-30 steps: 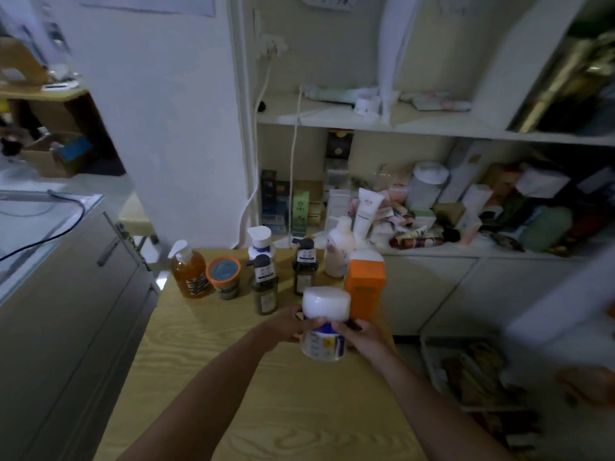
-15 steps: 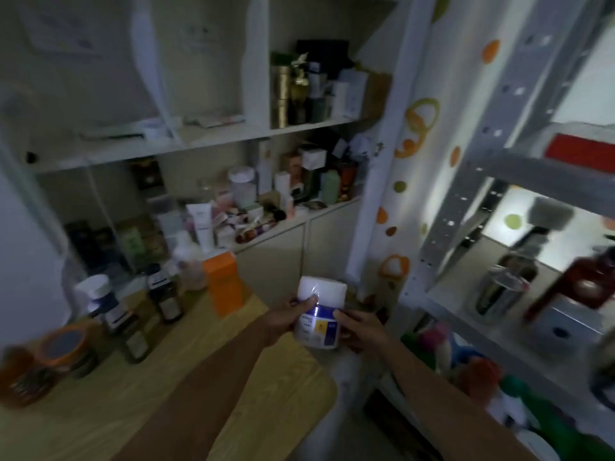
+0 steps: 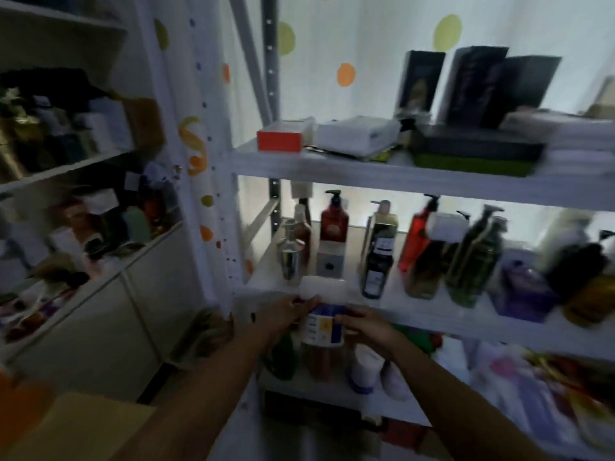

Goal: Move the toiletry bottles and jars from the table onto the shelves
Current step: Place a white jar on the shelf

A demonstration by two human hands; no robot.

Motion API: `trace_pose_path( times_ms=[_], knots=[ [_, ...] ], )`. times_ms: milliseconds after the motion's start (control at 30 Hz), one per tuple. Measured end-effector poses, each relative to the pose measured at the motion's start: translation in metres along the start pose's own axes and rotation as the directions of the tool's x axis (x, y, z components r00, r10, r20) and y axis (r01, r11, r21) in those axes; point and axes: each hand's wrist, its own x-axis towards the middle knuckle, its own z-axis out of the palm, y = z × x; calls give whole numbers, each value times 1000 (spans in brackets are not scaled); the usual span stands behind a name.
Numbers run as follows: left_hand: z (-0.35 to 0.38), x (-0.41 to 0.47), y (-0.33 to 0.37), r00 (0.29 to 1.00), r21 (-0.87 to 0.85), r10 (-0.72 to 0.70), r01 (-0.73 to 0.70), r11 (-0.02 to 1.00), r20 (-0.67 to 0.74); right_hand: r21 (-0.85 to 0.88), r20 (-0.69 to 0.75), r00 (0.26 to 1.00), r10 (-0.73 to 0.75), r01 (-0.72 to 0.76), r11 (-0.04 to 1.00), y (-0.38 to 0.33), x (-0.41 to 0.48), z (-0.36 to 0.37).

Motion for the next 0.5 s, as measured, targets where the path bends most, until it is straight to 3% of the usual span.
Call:
trace_pose_path(
  times_ms=[267,367,500],
  knots=[
    [207,52,7,924,49,-30,12,999,382,79,-253,967,-34,56,995,24,-122,-180],
    [298,53,2,894,-6,-50,59,998,446,96,-353,935,-28,66,993,46,-170,-247],
    [412,49,3,885,93,-23,-23,995,464,143,-460,887,-22,99,985,67,-243,-320]
  ],
)
